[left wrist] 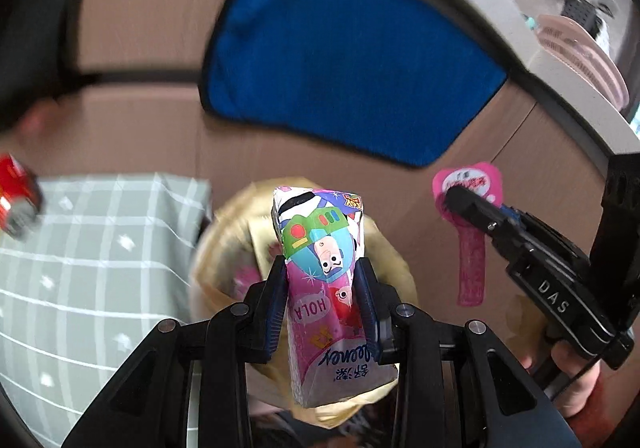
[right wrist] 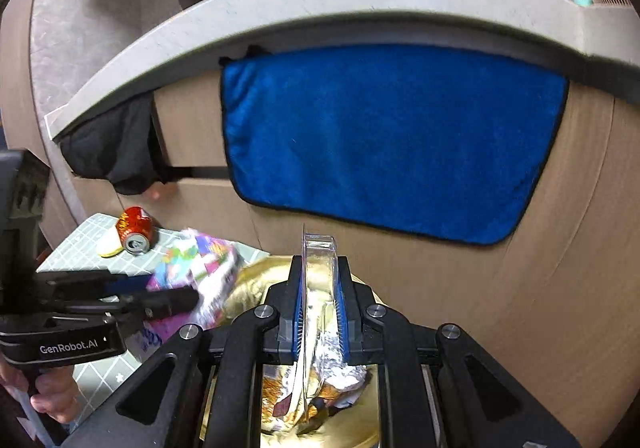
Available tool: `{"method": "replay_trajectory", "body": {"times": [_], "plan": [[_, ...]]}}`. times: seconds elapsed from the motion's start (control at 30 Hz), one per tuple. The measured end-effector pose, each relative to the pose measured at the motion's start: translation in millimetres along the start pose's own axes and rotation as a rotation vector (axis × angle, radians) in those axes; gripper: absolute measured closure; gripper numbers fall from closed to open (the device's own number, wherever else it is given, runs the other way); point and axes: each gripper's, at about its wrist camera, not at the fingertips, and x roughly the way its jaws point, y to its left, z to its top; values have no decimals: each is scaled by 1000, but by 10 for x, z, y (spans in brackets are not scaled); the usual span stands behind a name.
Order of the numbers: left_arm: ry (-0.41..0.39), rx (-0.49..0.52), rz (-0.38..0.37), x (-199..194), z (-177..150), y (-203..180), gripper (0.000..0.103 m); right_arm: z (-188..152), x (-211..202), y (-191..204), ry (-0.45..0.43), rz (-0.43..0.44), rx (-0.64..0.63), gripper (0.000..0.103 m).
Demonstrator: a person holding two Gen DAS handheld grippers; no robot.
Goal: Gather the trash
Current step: 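Carry the tissue pack and lollipop over the bin and open both grippers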
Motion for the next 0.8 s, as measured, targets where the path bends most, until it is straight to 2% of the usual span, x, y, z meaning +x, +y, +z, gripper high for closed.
{"method": "replay_trajectory", "body": {"times": [0.2,0.33,0.4,0.5,0.6,0.7,0.8], "plan": [[135,-51,-75,600,-31,29,69,-85,114,-205,34,-21,55,90],[268,-93,-59,1066,-103,106,68,-131,176,-276,52,-28,68,89],[287,-109,-61,1160,-130,143,65,-148,210,-300,59,-30,72,89],[257,-141,-111,1090,-121,199,55,-176,283,-338,73,-26,80,89],[200,-131,-108,832,-47,206,50,-213,356,-349,88,-6,94,89],[104,-89,-62,501,25,179,50,-235,426,-295,97,24,104,90],[6,-66,16,189,81,186,50,-243,469,-197,101,45,99,89]]}}
